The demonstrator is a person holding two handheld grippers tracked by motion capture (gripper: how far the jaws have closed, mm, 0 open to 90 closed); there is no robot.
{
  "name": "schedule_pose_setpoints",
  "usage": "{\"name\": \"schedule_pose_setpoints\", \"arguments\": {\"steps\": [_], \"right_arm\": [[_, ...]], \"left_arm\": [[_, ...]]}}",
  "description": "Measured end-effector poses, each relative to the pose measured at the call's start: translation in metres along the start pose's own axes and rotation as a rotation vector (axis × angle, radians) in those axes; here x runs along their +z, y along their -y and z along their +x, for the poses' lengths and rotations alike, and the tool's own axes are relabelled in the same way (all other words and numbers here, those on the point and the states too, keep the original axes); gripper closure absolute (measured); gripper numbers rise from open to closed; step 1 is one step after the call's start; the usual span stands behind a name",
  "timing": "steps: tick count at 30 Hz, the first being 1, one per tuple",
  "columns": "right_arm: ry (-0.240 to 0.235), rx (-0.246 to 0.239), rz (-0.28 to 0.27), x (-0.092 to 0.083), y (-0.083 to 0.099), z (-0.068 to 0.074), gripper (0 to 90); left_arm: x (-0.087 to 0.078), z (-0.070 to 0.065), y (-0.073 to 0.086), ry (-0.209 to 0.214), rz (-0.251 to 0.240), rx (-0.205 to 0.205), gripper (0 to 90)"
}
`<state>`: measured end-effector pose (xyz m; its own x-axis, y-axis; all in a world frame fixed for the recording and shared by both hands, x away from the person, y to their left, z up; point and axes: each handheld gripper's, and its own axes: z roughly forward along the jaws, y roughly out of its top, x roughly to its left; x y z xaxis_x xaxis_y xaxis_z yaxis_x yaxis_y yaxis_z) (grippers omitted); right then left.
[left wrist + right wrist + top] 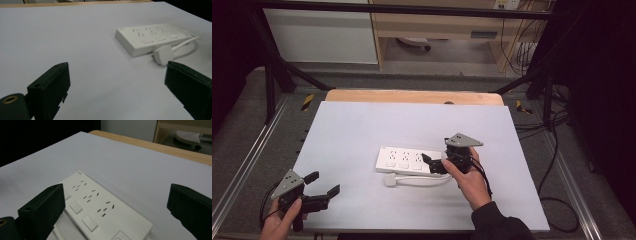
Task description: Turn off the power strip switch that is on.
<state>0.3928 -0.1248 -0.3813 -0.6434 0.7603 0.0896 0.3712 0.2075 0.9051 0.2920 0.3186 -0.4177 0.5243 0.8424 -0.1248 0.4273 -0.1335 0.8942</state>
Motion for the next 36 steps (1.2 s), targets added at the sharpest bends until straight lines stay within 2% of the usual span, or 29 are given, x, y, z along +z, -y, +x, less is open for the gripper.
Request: {"name": "schedule_pose_setpoints", "arguments": {"steps": [20,36], "right_arm": [[0.049,0.016,-0.037,-0.034,-0.001,-0.025,1.9],[0.124,0.05,-0.071,-0.068,0.004,-0.052,1.8]], "left_arm": [[0.0,0.0,0.0,-0.001,0.001,0.003,6.2],[0.0,0.0,0.0,0.0,0.004,0.003,6.2]]}}
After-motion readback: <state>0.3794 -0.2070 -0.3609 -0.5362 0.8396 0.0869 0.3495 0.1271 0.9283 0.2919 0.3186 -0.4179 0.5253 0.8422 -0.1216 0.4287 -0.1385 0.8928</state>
